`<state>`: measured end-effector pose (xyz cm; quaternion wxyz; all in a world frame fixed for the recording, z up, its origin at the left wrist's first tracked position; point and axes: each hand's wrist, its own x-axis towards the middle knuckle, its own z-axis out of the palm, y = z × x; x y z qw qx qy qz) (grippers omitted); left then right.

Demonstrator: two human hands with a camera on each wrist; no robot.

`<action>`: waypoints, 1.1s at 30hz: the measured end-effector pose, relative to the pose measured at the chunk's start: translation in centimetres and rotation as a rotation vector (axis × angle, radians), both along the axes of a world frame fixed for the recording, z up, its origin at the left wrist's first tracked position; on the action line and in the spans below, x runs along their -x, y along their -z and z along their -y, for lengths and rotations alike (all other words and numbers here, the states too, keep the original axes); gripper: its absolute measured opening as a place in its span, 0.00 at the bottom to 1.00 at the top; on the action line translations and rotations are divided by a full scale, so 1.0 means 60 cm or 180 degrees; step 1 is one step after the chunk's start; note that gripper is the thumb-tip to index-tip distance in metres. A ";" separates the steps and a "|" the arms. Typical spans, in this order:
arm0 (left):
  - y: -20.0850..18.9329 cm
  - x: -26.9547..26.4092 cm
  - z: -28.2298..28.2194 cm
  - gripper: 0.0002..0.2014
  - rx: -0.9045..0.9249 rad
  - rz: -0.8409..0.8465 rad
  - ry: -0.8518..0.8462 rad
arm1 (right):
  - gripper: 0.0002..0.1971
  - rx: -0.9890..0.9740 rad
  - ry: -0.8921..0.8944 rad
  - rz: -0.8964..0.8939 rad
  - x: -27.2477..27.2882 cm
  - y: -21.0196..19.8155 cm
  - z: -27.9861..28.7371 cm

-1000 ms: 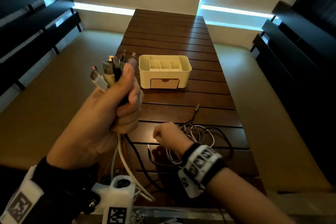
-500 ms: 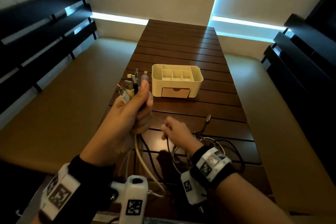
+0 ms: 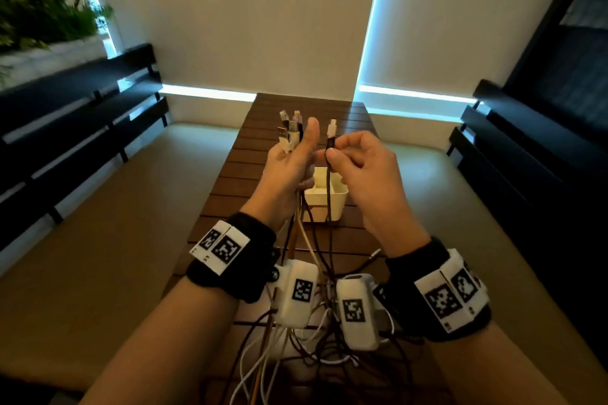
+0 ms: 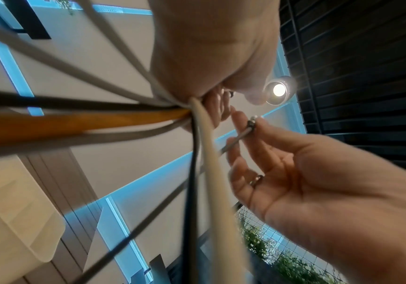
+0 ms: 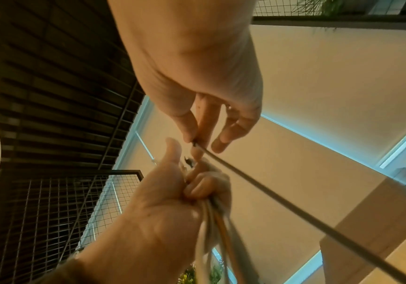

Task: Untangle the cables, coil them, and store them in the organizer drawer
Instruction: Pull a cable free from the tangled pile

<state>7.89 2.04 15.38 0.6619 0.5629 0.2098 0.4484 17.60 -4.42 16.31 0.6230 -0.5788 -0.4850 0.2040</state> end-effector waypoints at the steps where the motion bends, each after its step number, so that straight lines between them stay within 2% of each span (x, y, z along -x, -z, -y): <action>1: -0.002 -0.006 0.005 0.18 -0.0024 -0.0009 0.0031 | 0.06 -0.0118 0.0108 -0.0087 0.002 -0.001 0.000; 4: 0.001 -0.024 0.020 0.20 -0.0102 -0.0082 0.0091 | 0.06 -0.0373 0.0383 -0.0536 0.017 0.011 -0.002; 7: 0.007 -0.034 0.030 0.13 -0.0082 -0.0086 0.0060 | 0.08 -0.0438 0.0547 -0.0852 0.034 0.039 -0.003; 11: 0.007 -0.038 0.044 0.08 0.0156 -0.0171 0.0031 | 0.06 -0.0435 0.0821 -0.0825 0.034 0.059 -0.005; 17: 0.002 -0.034 0.051 0.12 0.0274 -0.0096 0.0018 | 0.06 -0.0522 0.0832 -0.0759 0.035 0.054 0.002; 20: 0.002 -0.022 0.044 0.17 0.0287 -0.0113 0.0048 | 0.10 -0.0325 0.0505 -0.0444 0.032 0.045 0.010; 22: -0.001 -0.010 0.037 0.19 0.0141 -0.0217 0.0051 | 0.14 -0.0162 0.0176 -0.0075 0.027 0.043 0.019; 23: -0.003 -0.005 0.036 0.20 0.0044 -0.0250 0.0043 | 0.16 -0.0183 -0.0012 -0.0065 0.026 0.044 0.023; 26: -0.012 0.006 0.031 0.22 -0.0139 -0.0151 -0.0093 | 0.21 -0.0188 -0.0536 -0.0682 0.019 0.060 0.028; 27: -0.015 0.010 0.029 0.22 -0.0118 -0.0117 -0.0174 | 0.22 0.0017 -0.0707 -0.0757 0.017 0.064 0.029; 30: -0.019 0.017 0.022 0.21 -0.0193 -0.0203 -0.0238 | 0.23 0.0786 -0.1345 -0.0446 0.022 0.074 0.028; 33: -0.021 0.021 0.017 0.20 -0.0212 -0.0294 -0.0161 | 0.23 0.0827 -0.1591 -0.0932 0.033 0.083 0.018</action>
